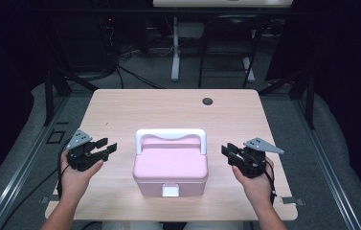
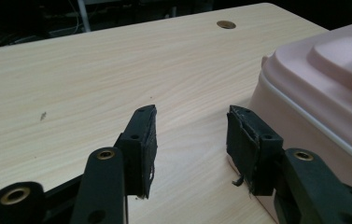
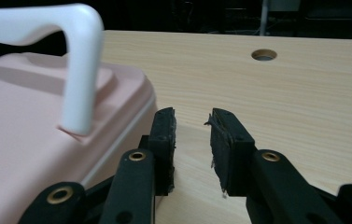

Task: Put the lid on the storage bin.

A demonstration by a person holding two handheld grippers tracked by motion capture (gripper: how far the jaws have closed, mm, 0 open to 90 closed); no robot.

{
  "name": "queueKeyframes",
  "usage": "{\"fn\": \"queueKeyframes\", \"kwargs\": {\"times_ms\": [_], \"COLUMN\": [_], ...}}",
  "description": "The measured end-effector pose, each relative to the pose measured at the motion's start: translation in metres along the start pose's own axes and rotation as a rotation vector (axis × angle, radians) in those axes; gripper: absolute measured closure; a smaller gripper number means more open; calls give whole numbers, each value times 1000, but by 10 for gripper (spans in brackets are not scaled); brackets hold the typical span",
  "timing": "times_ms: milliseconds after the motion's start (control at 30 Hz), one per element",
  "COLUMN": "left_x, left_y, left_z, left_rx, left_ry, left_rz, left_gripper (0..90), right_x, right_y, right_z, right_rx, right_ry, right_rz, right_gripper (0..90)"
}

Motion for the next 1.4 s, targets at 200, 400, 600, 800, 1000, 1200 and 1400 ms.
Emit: {"fn": "queueKeyframes", "kwargs": {"times_ms": [200,400,600,800,1000,1200,1400], "left_x": [3,7,14,21,26,27,29], "left_y": [7,11,14,19,25,29,31], "left_z": [13,24,34,42,50,55,58], "left_rx": [22,42,53,70,104,120,127], "left_ry": [-5,2,9,-14,-21,-17,-18], "left_rz": [-14,-12,-36,-46,-51,-55,-66], "left_gripper": [493,512,513,510,511,503,475], "right_x": [-14,-28,-34,-35,-38,-41,-42], "right_y": [6,10,16,22,29,33,36], "right_z": [15,29,39,46,54,59,61], "right_rx": [16,32,57,72,99,114,122], "right_ry": [27,39,58,37,43,41,15], "right_rz": [26,68,78,85,87,99,122], "right_gripper": [663,634,626,594,584,554,496]}}
Point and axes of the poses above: each handheld gripper's, and its own axes: y roughly forward along the jaws, z roughly out of its underside, x roughly to its left, the point moved 5 cm from there along y, roughly forward along the jaws, and after that the axes turned 7 degrees about -y, right-handed, at the moved point
